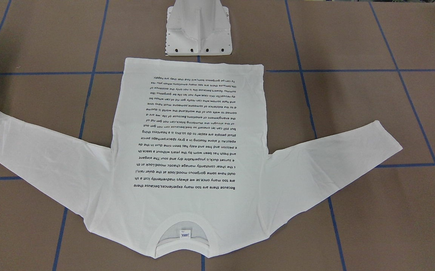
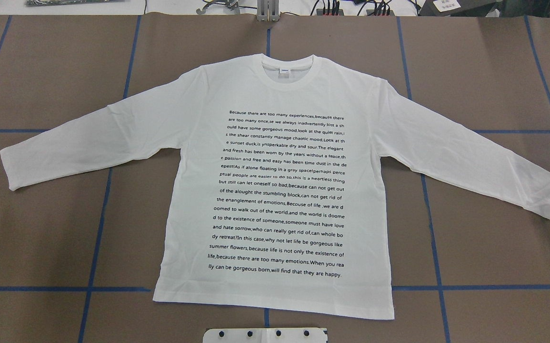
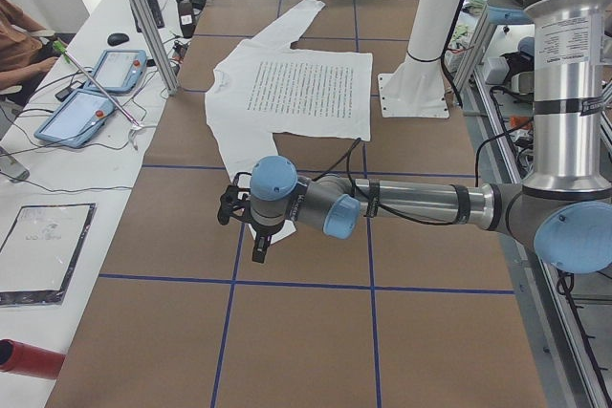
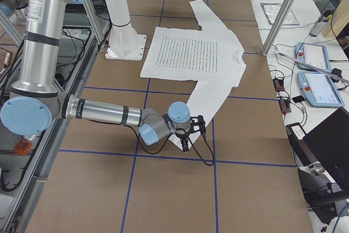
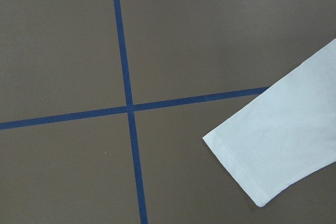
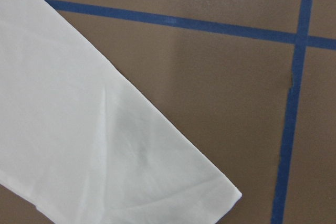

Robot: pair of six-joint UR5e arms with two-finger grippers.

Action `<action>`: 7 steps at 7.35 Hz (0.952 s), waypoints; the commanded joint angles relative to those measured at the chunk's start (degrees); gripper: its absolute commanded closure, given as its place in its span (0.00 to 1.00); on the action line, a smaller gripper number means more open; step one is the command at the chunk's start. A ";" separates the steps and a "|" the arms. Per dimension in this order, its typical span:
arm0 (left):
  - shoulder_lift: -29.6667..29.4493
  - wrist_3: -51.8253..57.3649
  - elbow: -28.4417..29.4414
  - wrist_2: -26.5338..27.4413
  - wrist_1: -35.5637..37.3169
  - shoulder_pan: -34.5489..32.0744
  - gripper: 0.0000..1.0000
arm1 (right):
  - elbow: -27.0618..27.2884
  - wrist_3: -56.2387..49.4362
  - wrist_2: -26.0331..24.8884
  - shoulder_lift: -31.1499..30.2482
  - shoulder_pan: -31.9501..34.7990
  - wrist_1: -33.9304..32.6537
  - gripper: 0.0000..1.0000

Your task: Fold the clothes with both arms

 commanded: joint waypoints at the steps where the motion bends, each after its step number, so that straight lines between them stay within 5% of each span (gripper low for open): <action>1: 0.11 -0.24 -0.12 0.02 -0.92 0.00 0.00 | -0.78 4.46 -6.02 0.59 -6.33 1.57 0.00; 7: -0.24 -0.33 -1.08 -0.07 -0.92 -0.09 0.00 | -2.71 4.90 -5.08 -0.73 -6.35 1.39 0.00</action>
